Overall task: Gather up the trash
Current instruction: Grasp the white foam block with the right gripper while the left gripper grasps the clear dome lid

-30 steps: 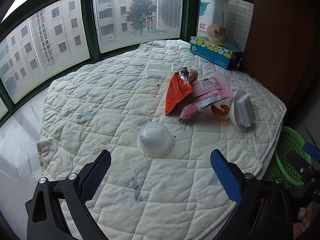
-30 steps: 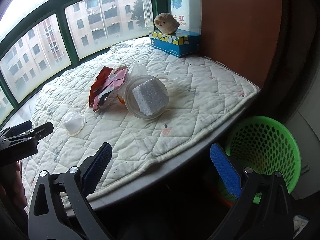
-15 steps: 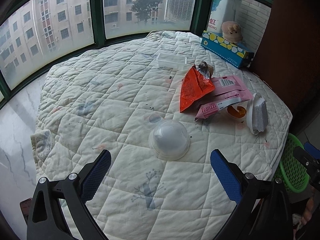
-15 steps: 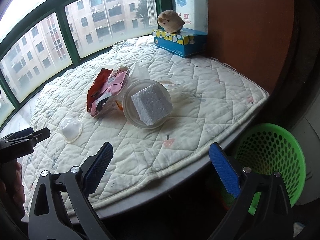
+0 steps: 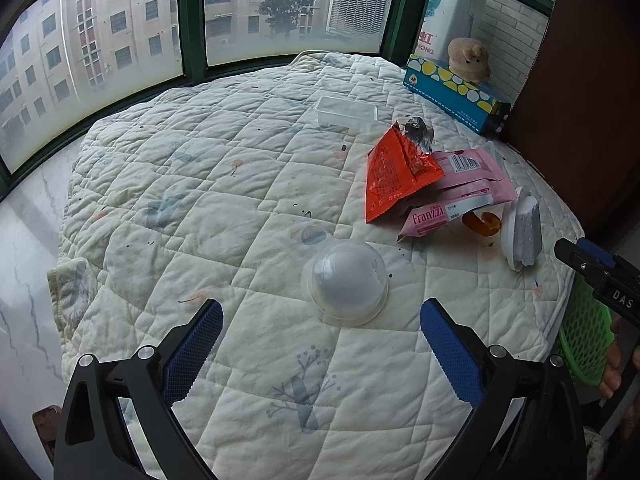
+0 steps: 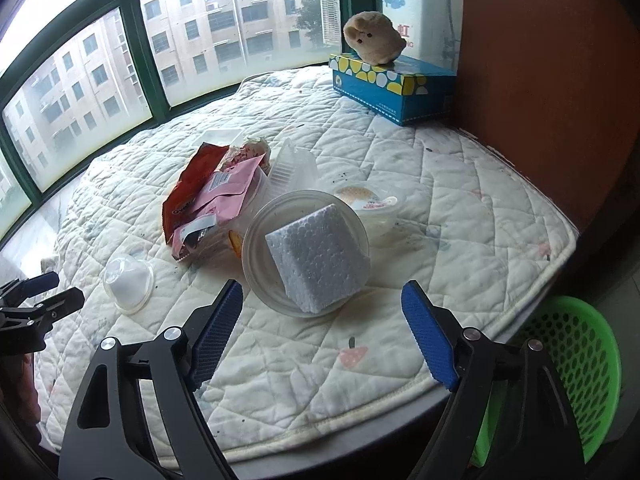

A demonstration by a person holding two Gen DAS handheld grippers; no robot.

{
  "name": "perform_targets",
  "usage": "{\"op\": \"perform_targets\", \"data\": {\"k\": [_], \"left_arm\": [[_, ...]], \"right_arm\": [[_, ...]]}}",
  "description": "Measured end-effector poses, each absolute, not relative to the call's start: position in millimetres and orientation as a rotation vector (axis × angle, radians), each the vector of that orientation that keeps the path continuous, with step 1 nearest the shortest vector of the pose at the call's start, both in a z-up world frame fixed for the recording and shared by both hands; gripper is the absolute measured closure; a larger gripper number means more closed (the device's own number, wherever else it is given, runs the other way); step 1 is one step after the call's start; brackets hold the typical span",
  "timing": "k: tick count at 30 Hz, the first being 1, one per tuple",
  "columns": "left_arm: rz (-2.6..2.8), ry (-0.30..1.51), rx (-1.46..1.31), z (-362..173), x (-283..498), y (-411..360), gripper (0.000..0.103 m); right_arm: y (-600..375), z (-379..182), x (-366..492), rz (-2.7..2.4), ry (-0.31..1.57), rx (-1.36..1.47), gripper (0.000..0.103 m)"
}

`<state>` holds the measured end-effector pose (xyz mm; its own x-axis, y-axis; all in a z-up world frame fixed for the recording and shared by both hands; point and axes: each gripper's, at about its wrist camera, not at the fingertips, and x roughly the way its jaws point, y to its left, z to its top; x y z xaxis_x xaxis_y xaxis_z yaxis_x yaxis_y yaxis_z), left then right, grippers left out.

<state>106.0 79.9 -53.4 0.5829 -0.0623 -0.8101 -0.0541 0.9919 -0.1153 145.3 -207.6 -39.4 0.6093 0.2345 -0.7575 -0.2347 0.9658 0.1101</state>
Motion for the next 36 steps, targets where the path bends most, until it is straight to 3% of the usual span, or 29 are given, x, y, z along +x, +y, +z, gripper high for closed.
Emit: {"op": "perform_targets", "data": {"k": [12,19,29,36], "left_arm": [[-0.051,0.977,-0.109,-63.8,128.3,70.1,0.01],[-0.074,1.029,-0.096,-79.5,147.6,63.0,0.03],[-0.105,1.058,-0.114,-90.0,155.0,59.7,0.049],[-0.121,1.039,-0.144,-81.1,146.4,60.9,0.05]], "right_arm": [[-189.6,-59.4,176.8,0.32,0.901,-0.09,0.031],[-184.1,-68.8,183.8,0.317,0.915,-0.128,0.038],[-188.1,-70.1,185.2,0.299,0.902,-0.124,0.043],[-200.9,-52.7,167.8,0.304,0.865,-0.058,0.043]]}}
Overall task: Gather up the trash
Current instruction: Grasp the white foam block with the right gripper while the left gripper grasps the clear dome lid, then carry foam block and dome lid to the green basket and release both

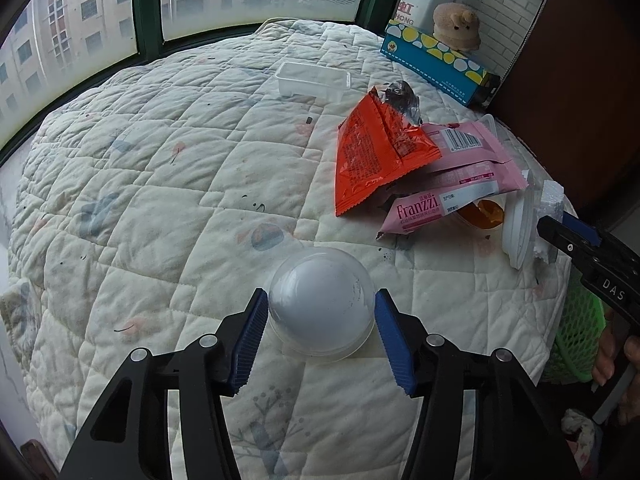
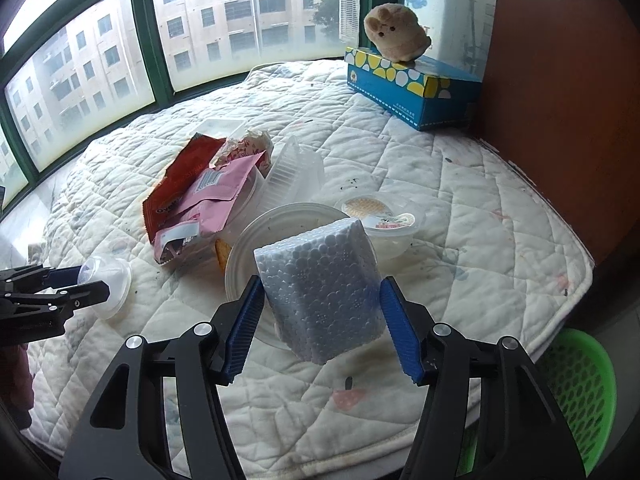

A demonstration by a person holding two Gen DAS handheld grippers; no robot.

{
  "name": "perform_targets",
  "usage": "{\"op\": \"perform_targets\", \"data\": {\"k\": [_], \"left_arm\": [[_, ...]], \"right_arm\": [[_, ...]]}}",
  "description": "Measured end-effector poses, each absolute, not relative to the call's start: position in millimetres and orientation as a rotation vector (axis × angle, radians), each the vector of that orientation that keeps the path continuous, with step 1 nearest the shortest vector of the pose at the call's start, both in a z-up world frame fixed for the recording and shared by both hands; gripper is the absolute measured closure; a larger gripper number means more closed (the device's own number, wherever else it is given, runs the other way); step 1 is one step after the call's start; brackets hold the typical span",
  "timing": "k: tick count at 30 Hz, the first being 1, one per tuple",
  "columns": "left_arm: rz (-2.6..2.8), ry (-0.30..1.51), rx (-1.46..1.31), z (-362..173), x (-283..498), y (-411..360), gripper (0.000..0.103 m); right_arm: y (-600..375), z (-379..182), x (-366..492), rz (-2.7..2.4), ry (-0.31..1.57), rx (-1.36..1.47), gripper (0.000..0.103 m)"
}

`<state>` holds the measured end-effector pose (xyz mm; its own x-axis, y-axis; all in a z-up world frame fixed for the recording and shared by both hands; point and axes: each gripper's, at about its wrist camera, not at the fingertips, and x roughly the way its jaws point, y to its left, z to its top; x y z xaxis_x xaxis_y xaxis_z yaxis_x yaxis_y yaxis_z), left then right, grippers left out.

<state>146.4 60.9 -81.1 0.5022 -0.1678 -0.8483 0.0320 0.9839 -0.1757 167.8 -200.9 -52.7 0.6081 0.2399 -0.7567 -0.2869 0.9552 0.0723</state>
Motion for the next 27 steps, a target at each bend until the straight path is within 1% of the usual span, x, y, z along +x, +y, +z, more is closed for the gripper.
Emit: {"op": "perform_targets", "data": {"k": [5,12,19,27], "left_arm": [[-0.173,1.006,-0.138,-63.1,134.3,47.5,0.05],[-0.281,0.961,-0.106,-34.6,126.5,6.8,0.05],[-0.413,0.947,-0.058,-20.3,130.0,-58.0,0.05],[-0.572,0.938,0.018,-10.4,135.0,-151.8,0.05]], "right_arm": [[-216.1,-38.2,147.8,0.29,0.836,-0.011,0.043],[-259.1,-28.8,116.4,0.211,0.815,0.053,0.043],[-320.4,-35.6,85.7,0.07,0.842,0.099,0.043],[-386.3,-50.3,53.9,-0.061,0.879,0.14,0.042]]}}
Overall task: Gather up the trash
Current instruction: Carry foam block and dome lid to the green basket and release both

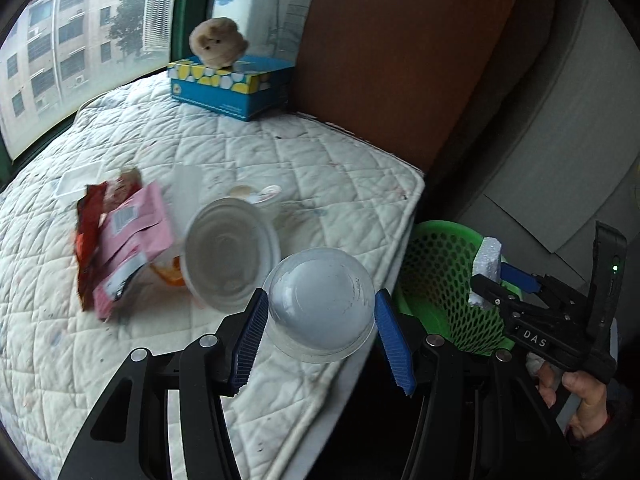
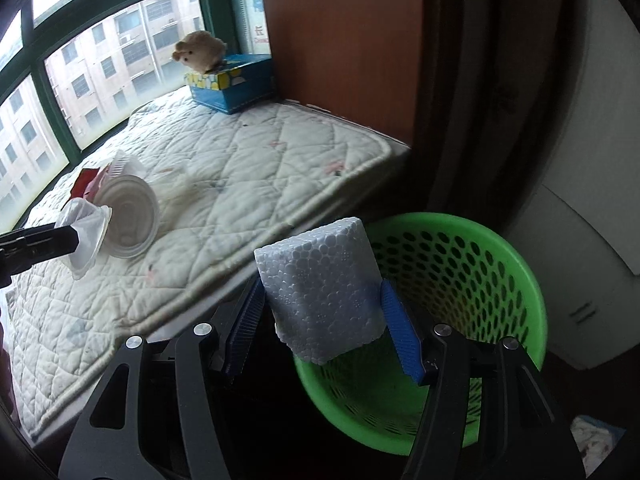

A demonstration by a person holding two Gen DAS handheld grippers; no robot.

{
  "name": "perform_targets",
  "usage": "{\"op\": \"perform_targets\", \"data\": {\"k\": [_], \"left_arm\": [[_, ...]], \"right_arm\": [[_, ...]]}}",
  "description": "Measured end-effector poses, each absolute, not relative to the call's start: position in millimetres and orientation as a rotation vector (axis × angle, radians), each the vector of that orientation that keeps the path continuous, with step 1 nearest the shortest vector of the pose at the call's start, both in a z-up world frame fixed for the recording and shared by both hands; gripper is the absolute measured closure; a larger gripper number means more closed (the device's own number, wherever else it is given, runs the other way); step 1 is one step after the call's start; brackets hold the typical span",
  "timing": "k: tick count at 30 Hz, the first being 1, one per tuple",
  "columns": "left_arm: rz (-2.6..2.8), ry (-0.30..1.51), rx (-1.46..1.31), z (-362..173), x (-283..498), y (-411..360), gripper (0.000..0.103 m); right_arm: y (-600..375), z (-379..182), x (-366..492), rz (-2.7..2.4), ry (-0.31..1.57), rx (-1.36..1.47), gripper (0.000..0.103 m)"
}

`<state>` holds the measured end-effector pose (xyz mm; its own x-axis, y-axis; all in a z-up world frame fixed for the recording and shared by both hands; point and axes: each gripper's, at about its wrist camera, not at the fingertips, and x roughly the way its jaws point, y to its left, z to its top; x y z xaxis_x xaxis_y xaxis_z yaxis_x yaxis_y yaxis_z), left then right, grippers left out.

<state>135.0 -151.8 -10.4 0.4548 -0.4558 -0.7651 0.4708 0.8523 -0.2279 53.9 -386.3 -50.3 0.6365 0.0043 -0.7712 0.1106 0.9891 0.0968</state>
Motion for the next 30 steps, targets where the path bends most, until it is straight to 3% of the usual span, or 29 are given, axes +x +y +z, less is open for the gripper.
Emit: {"op": "perform_targets", "data": {"k": [6,10,24,26,30], "left_arm": [[-0.67,0.949,0.07,-18.3,131.8,-220.2,0.05],[-0.713,0.97,0.092,-28.3,132.6,-256.5,0.05],[-0.785,1.079,0.155,-72.8,133.5,-346.9,0.049],[-0.794,1.091,0.159,-77.9,131.1,-354.0,0.04],[-0.805,1.108,0.152,-84.7,126.9,-358.0,0.038]], "right_arm": [[-422.8,-59.8,34.1,-0.117,0.894,0.181,0.041],[-441.8,-62.8,21.8,-0.139,0.894,0.206,0.033],[-491.8,-56.5,-18.6,-0.203,0.857,0.249,0.028],[-496.8,-56.3,-24.6,-0.219,0.85,0.248,0.027],[-504.8,-58.4,-29.3,-0.237,0.848,0.265,0.027]]}}
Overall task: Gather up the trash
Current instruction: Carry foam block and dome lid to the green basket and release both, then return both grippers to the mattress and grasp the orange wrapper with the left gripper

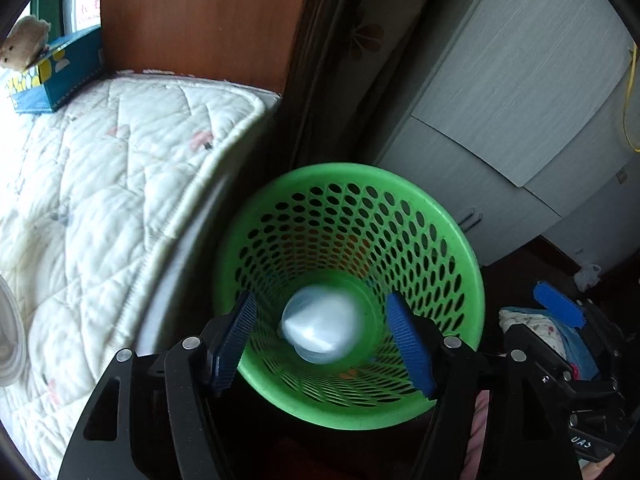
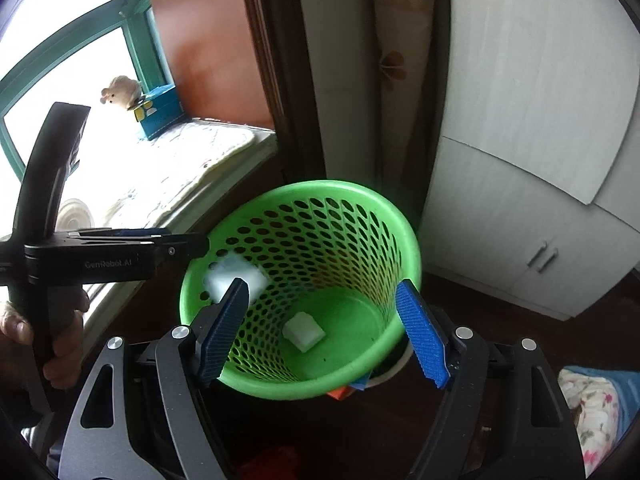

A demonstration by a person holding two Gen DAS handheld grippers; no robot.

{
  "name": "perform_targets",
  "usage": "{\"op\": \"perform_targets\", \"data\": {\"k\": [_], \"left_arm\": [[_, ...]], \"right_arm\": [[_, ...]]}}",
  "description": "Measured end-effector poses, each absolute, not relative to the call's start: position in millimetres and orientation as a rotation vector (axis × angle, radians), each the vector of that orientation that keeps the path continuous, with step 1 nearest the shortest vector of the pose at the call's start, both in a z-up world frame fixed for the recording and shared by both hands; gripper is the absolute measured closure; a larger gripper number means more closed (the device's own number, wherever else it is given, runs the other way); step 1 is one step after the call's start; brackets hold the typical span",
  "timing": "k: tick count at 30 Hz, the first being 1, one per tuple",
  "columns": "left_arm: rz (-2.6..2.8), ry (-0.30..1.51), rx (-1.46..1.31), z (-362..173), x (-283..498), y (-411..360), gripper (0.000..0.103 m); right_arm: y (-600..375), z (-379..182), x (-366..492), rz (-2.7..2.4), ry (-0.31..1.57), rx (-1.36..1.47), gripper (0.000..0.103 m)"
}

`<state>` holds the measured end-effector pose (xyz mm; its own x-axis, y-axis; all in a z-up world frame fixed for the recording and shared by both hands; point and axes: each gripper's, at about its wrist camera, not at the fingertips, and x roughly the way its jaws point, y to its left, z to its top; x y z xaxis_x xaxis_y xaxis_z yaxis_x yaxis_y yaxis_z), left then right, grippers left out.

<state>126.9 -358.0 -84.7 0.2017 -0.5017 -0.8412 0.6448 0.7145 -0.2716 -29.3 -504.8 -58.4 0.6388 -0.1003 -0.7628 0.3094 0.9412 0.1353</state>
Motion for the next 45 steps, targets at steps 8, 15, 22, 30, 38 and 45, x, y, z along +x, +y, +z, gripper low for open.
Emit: {"op": "perform_targets", "data": {"k": [8,15,22,30,38,45], "left_arm": [[-0.757,1.069,0.151,-71.1,118.7,-322.2,0.038],[-0.608,0.994,0.143,-45.5,123.2,-255.2,0.038],[-0.413,0.941,0.086,-24.2,141.0,-167.9,0.038],[-0.181,0.911,-0.005,-17.5,167.2,-59.1,0.038],[-0.113,0.935,-0.065,-32.8,201.9,-6.1,0.038],[-0.116,0.972,-0.073,-51.7,224.3,2.0,0.038]], "right_arm": [[-495.4,-59.5,-24.0,-0.201,0.862,0.245,0.027],[-457.2,-51.0,-4.5,-0.118,0.858,0.196,0.027],[-406.6,-40.9,19.7,-0.019,0.849,0.152,0.027],[-350.6,-34.3,49.0,0.095,0.845,0.145,0.022],[-304.6,-31.5,75.3,0.178,0.854,0.131,0.018],[-277.8,-35.5,96.7,0.224,0.869,0.12,0.014]]}}
